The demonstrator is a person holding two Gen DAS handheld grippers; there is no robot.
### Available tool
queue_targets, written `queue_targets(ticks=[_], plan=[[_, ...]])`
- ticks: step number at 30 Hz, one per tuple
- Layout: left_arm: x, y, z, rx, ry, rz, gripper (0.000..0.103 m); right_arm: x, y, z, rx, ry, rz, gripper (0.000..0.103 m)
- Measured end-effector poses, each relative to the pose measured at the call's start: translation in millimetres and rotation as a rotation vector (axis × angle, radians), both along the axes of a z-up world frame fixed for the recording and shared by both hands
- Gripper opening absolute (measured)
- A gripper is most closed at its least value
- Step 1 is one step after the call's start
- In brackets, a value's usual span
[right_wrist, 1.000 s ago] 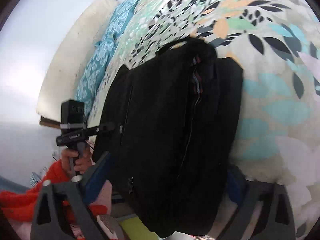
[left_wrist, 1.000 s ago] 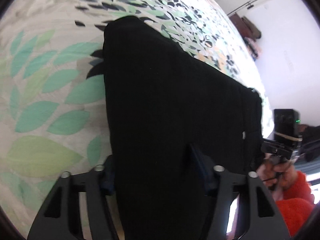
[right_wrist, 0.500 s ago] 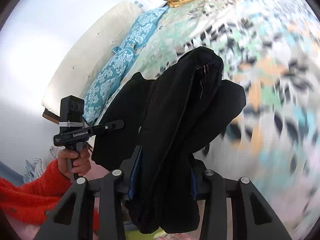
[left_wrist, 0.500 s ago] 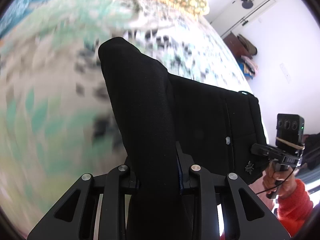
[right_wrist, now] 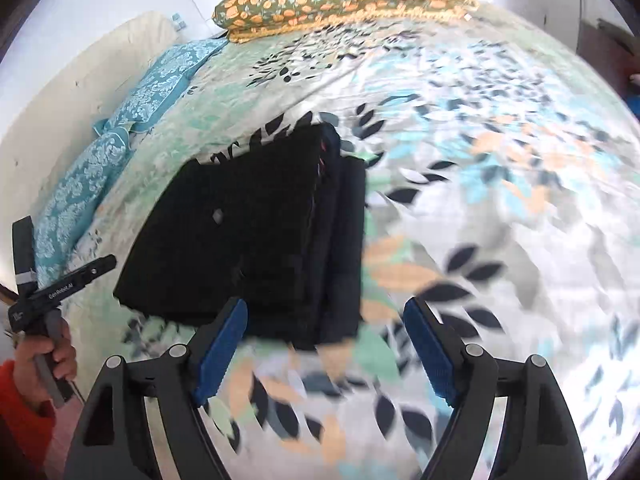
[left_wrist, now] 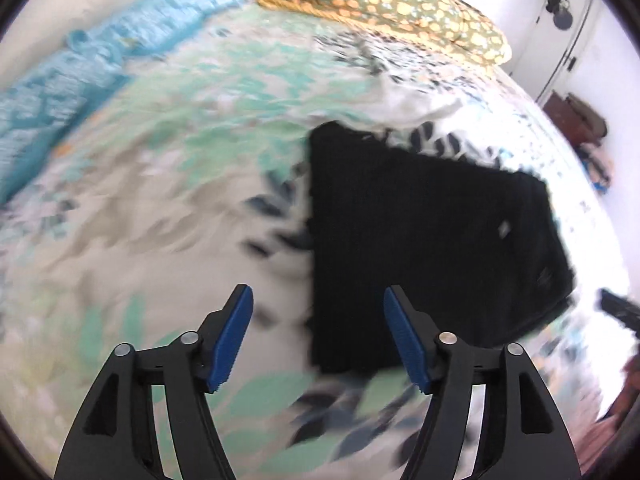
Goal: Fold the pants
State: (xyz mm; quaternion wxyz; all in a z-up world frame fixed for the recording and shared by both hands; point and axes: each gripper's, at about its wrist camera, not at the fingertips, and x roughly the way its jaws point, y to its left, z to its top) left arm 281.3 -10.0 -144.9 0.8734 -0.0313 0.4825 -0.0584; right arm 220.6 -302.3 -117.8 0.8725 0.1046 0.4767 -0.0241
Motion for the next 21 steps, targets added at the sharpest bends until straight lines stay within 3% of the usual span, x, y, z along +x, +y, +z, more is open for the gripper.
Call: queue_targets(ticks=[2, 5, 9, 11, 16, 18, 21], plan=[[-29.1, 4.4, 6.3, 0.074, -0.063, 0.028, 0.084, -35.3, 14.2, 5.3, -0.035, -0.039, -0.013, 0.103], [-71.0, 5.3, 27.5, 0.099, -0.123, 0.024, 0.096, -69.3, 28.7, -0.3, -0.067, -0.025, -0.032, 0.103], [-88.9, -4.1, 74.0, 0.106, -0.210, -0.015, 0.097, -86.0, 38.9, 8.0, -0.118, -0.032, -0.046, 0.103], [-91.9, -4.6, 105.0, 0.081, -0.272, 0.000, 0.100, -87.4, 46.5, 28.4, -0.158, -0.043, -0.047, 0.103], [-110.5, -7.4, 184.6, 0.160, -0.505, 0.071, 0.102, -79.5, 69.2, 105.7, -0.186, -0.171, -0.010, 0.103], [-114.0, -7.9, 200.7, 0.169, -0.525, 0.074, 0.102, -78.0, 81.5, 133.4, -0.207, -0.211, 0.000, 0.103], [-123.4, -15.8, 203.4, 0.210, -0.491, 0.085, 0.102, -81.6, 100.6, 155.9, -0.221, -0.238, 0.000, 0.103]])
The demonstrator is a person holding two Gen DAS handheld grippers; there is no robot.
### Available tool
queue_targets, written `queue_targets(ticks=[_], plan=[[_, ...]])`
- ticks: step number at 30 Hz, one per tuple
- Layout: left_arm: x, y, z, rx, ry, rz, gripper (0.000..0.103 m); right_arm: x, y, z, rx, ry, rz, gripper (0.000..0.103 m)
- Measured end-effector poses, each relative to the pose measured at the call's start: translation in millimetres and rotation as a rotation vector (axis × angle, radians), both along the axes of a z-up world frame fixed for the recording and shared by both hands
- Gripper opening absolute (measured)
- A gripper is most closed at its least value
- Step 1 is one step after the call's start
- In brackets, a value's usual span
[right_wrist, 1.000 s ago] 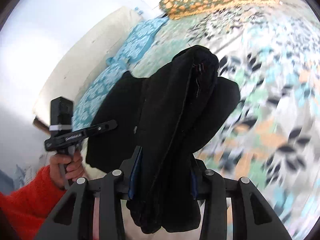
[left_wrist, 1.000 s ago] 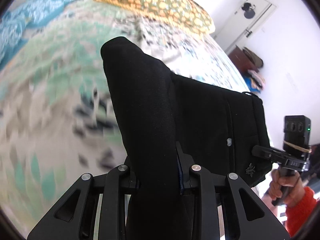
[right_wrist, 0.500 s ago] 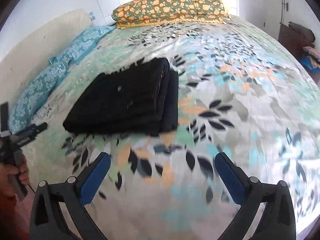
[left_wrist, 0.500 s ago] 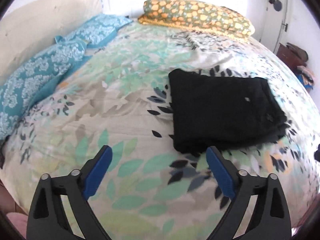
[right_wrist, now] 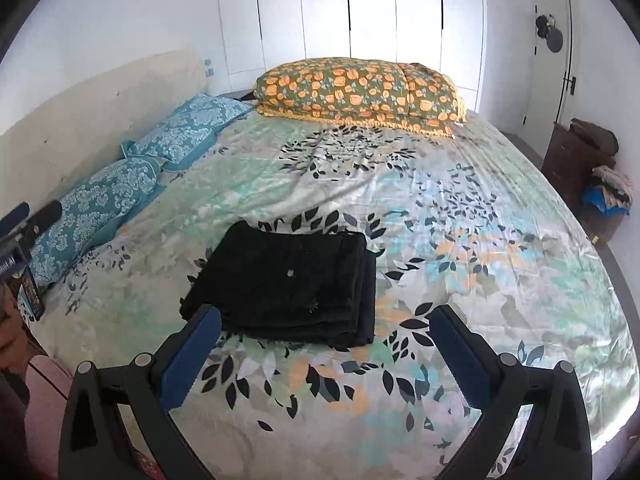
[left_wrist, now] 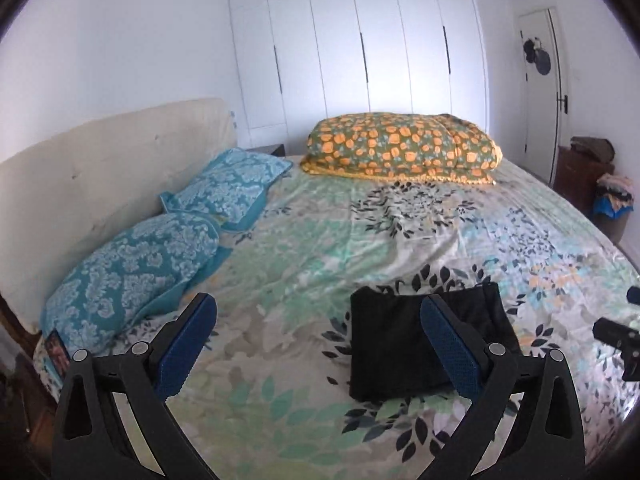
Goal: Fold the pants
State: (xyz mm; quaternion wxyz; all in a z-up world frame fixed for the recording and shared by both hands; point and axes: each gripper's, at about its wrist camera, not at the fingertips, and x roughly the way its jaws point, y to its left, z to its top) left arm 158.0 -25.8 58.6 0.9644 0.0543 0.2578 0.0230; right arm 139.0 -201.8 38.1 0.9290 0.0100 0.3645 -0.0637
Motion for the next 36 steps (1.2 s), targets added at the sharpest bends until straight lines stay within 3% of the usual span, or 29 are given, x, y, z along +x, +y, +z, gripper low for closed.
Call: queue_targets(ticks=[3, 8, 11, 18, 36], plan=[[-21.2, -8.6, -28.1, 0.027, 0.085, -0.037, 0.102, -16.8, 17.1, -7.0, -0.003, -0.018, -0.046, 0.103], [-61.5, -9.2, -107.2, -0.050, 0.329, -0.080, 0.102, -59.2, 45.3, -58.4, 0.022, 0.051, -0.052, 0.103], [-77.1, -11.2, -121.2, -0.067, 0.400, -0.089, 0.102, -78.2, 52.3, -71.3, -0.033, 0.071, -0.047, 0.103], [-74.4, -14.2, -100.6, -0.068, 0.364, -0.088, 0.102, -81.7, 49.3, -57.2, -0.073, 0.030, -0.079, 0.103], [-76.4, -12.8, -110.5, -0.086, 0.399, -0.097, 0.102, -77.4, 50.9, -69.9, -0.072, 0.067, -0.080, 0.103]])
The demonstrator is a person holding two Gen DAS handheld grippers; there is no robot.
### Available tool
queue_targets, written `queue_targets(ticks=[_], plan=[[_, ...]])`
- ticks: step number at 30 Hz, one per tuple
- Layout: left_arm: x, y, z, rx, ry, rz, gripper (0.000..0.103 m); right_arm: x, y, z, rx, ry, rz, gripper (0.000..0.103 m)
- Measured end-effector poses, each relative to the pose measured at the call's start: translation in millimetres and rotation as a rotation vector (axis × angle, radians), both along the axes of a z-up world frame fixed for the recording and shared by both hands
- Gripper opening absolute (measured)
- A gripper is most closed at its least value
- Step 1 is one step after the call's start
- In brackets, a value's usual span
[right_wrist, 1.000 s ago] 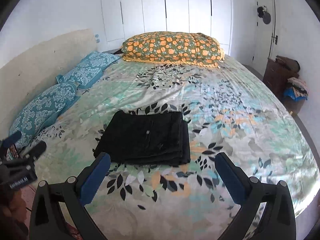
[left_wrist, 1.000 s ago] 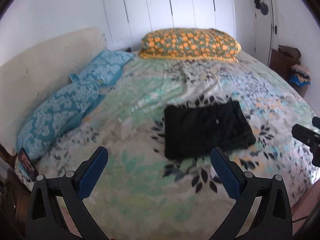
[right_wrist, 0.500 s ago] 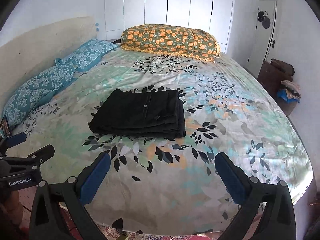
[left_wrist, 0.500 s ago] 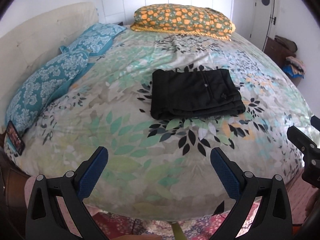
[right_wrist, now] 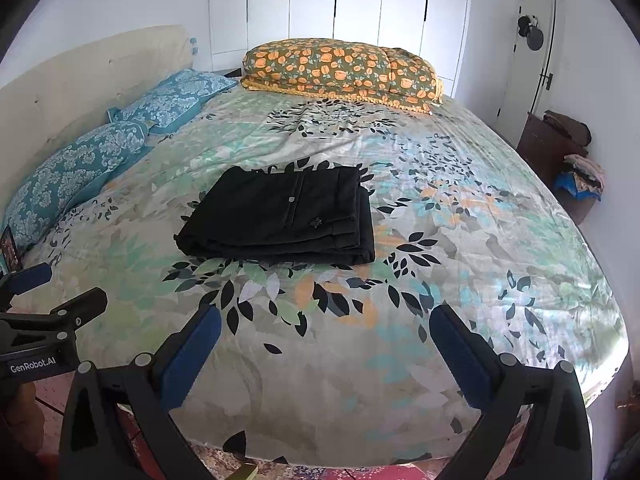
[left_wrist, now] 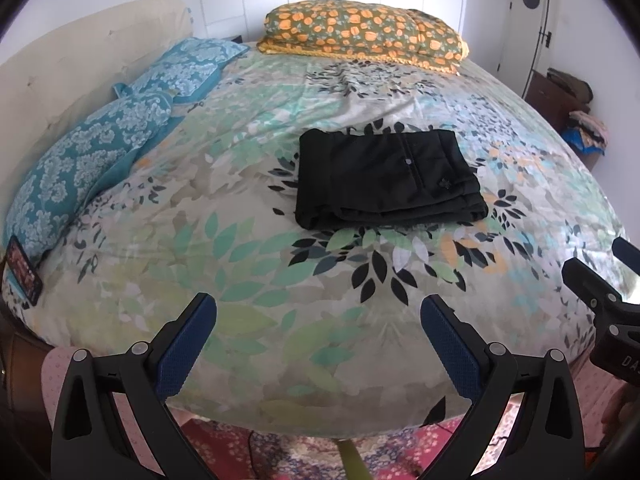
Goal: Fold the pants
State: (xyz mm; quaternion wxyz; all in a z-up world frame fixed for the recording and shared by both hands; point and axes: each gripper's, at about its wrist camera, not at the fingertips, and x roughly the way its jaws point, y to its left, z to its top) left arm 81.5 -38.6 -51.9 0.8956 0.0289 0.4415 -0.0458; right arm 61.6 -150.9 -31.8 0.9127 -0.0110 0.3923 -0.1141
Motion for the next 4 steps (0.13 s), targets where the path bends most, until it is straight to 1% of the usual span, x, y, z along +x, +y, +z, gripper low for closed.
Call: queue_targets(ticks=[2, 4], plan=[[-1.1, 1.8, -0.3, -0.006, -0.005, 0.006, 0.102, 0.6, 0.6, -0.5, -0.002, 0.002, 0.002, 0.103], [-1.3, 2.1, 0.7, 0.005, -0.014, 0.010, 0.102, 0.4, 0.8, -0.5, -0.003, 0.001, 0.001, 0.103]])
